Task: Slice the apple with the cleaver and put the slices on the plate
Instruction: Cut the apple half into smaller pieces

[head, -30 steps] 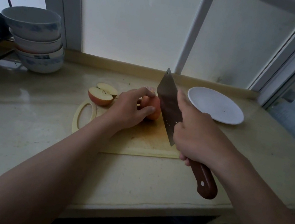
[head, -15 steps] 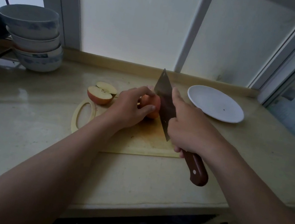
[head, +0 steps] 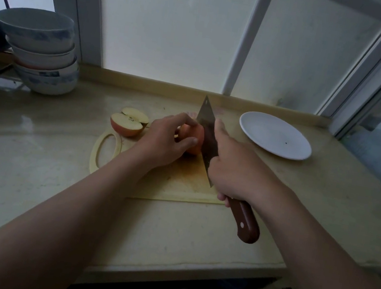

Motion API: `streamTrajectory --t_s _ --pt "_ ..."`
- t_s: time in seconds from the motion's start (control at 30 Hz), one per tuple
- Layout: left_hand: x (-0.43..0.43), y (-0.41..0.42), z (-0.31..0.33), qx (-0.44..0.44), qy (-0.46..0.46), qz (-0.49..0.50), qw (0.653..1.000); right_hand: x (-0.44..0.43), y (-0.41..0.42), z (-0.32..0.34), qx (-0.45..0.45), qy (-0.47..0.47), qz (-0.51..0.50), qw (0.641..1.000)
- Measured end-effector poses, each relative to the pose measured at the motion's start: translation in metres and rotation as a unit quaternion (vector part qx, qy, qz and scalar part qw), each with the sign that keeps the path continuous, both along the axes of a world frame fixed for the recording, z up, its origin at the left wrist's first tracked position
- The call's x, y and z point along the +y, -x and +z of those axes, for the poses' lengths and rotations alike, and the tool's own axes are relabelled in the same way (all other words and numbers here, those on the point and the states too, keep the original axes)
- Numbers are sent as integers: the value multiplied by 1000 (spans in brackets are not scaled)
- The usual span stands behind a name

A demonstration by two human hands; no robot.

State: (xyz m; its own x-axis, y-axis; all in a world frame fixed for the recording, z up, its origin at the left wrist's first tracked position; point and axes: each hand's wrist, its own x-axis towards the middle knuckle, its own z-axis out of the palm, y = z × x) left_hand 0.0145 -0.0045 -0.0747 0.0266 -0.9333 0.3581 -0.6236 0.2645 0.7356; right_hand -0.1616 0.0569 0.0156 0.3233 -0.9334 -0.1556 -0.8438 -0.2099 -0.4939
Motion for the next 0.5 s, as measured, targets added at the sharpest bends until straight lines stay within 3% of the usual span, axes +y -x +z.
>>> streamTrajectory --t_s 0.5 --pt "-1 -1 -5 -13 17 4 1000 -18 -6 1 29 -61 -6 998"
